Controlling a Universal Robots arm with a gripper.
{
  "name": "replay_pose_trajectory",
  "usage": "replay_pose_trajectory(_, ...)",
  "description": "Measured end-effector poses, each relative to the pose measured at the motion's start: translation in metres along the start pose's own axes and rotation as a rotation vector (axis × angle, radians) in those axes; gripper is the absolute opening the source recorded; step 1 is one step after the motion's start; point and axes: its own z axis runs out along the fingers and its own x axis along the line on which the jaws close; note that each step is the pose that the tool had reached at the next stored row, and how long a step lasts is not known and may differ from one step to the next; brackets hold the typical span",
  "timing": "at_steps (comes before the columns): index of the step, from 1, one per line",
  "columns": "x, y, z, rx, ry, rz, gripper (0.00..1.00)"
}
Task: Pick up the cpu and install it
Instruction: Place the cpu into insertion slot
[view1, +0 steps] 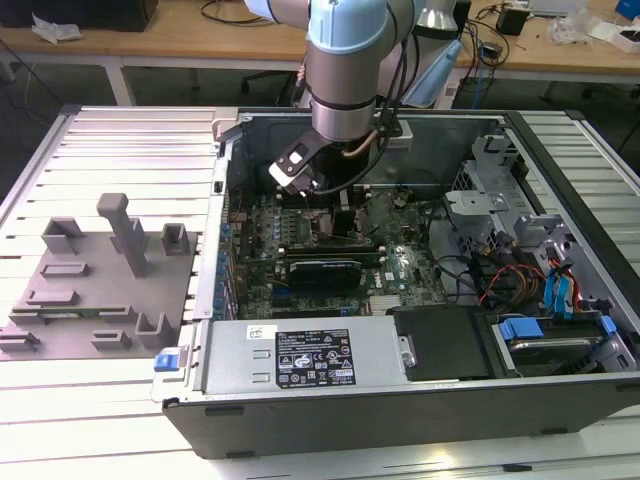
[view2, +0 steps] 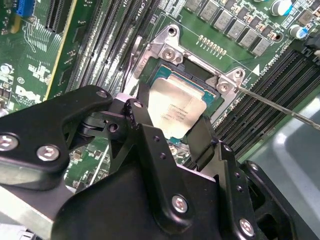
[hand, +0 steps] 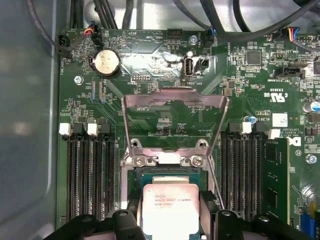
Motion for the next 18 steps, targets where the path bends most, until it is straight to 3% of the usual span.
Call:
replay_pose_trajectory(3,0.0011,-0.0001,0.0017,0.0001,0.0032,0.0,0.54)
replay_pose_trajectory(18,0.0014,-0.0002,0.0041,0.0001,0.0031,0.0,0.54)
